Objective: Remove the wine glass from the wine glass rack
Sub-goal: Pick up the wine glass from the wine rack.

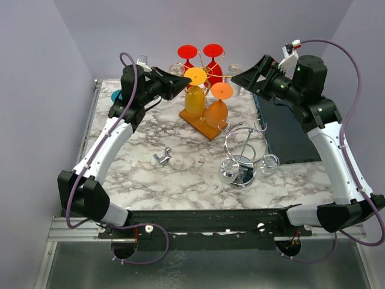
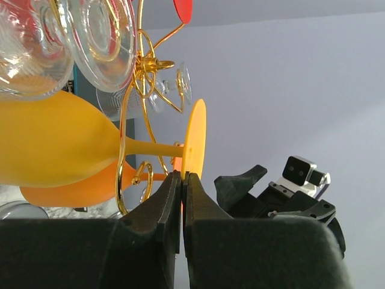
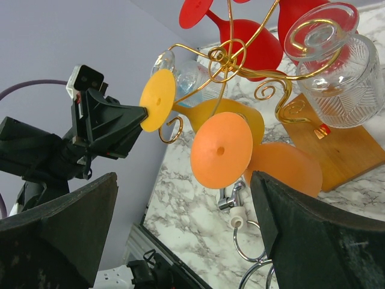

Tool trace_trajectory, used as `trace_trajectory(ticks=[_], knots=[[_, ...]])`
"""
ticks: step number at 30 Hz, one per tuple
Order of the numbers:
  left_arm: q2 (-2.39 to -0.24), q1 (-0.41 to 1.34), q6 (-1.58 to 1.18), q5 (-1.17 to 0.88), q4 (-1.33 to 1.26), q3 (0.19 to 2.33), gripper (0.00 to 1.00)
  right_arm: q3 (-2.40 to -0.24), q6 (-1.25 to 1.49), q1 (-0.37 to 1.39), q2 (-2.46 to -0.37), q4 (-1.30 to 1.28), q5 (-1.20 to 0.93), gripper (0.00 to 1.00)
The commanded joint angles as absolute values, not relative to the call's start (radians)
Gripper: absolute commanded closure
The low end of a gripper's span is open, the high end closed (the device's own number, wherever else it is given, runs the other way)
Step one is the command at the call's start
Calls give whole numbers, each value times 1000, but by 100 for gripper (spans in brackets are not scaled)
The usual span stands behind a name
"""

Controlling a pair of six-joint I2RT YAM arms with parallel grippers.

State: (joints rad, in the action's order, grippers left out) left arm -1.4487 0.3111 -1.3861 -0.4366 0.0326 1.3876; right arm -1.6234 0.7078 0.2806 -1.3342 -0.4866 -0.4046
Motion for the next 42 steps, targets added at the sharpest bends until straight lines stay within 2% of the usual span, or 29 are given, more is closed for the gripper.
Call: trace_trajectory(ticks=[1, 15, 42], knots=[[-1473, 327, -1362, -479, 27, 1442, 100, -1623, 714, 284, -1327, -456, -387, 1], [-1471, 351, -1336, -539, 63, 1468, 100, -1616, 716, 283, -1328, -449, -389, 2], [-1310, 355, -1346, -546, 164, 1357, 100, -1565, 741, 284, -1281, -437, -399, 2]])
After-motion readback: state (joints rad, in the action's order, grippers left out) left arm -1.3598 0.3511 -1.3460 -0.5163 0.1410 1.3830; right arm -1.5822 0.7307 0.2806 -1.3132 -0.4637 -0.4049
